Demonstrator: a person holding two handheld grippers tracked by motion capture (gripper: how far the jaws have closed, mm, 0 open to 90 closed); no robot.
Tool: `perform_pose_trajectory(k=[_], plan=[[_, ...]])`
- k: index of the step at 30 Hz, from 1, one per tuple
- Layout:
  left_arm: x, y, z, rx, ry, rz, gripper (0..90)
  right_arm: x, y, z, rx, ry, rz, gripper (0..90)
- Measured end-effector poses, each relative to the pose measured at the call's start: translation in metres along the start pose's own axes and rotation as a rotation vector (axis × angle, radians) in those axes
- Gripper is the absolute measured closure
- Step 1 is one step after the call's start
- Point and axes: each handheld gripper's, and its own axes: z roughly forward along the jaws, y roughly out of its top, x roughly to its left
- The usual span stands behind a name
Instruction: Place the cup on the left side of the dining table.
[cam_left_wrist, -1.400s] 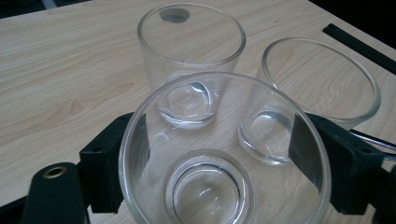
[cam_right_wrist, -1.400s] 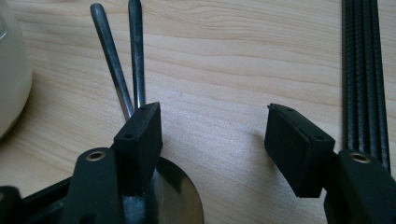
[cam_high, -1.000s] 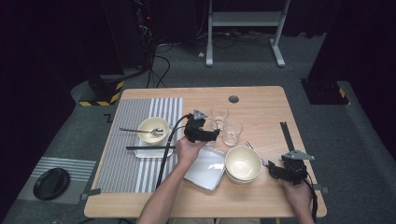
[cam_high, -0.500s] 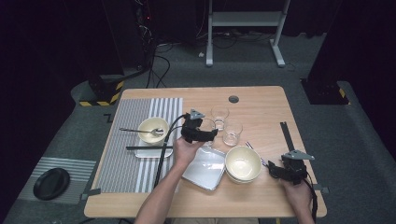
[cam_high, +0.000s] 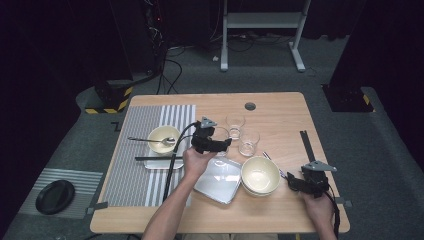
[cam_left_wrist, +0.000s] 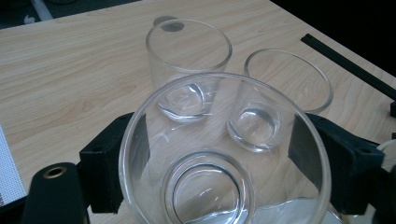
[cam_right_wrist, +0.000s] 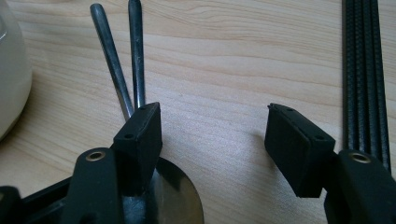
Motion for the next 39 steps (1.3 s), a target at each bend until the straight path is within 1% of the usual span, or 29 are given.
perform_pose_trajectory(k=[1,5,8,10,16,19,20,22,25,26,27,33,34,37,39], plan=[[-0.001,0.0,-0.001,-0.002,0.002,-0.016,18.5,0.0,0.0,0.0,0.001,0.001,0.0,36.6],[0.0,0.0,-0.004,0.001,-0.002,0.0,18.5,0.0,0.0,0.0,0.0,0.0,0.0,36.6],[-0.001,0.0,-0.006,-0.003,0.002,-0.016,18.5,0.0,0.0,0.0,0.0,0.0,0.0,36.5],[0.0,0.001,-0.009,-0.002,-0.003,0.0,18.5,0.0,0.0,0.0,0.0,0.0,-0.001,36.6],[0.001,0.002,-0.019,0.001,0.003,0.021,18.5,0.0,0.0,0.0,0.0,0.0,-0.001,36.6],[0.001,0.001,-0.025,-0.005,0.015,0.005,18.5,0.0,0.0,0.0,0.0,0.0,-0.001,36.6],[0.002,0.001,-0.027,-0.007,0.011,0.003,18.5,0.0,0.0,0.0,0.0,0.0,-0.001,36.6],[0.002,0.0,-0.03,-0.009,0.019,0.008,18.5,0.0,0.0,0.0,0.0,0.0,0.0,36.6],[0.003,0.0,-0.033,-0.013,0.016,0.003,18.5,0.0,0.0,0.0,0.0,0.0,-0.001,36.6],[0.003,0.0,-0.034,-0.014,0.015,0.01,18.5,0.0,0.0,0.0,0.0,0.0,0.0,36.6],[0.003,0.0,-0.035,-0.014,0.016,0.005,18.5,0.0,0.0,0.0,0.0,0.0,-0.001,36.6],[0.005,-0.002,-0.038,-0.011,0.007,0.006,18.5,0.0,0.0,0.0,0.0,0.0,-0.001,36.6],[0.004,-0.002,-0.039,-0.012,0.013,-0.004,18.5,0.0,0.0,0.0,0.0,0.0,-0.001,36.6],[0.007,-0.003,-0.042,-0.024,0.001,-0.006,18.5,0.0,0.0,0.0,0.0,0.0,-0.001,36.6],[0.007,-0.003,-0.044,-0.026,0.001,-0.015,18.5,0.0,0.0,0.0,0.0,0.0,-0.001,36.6]])
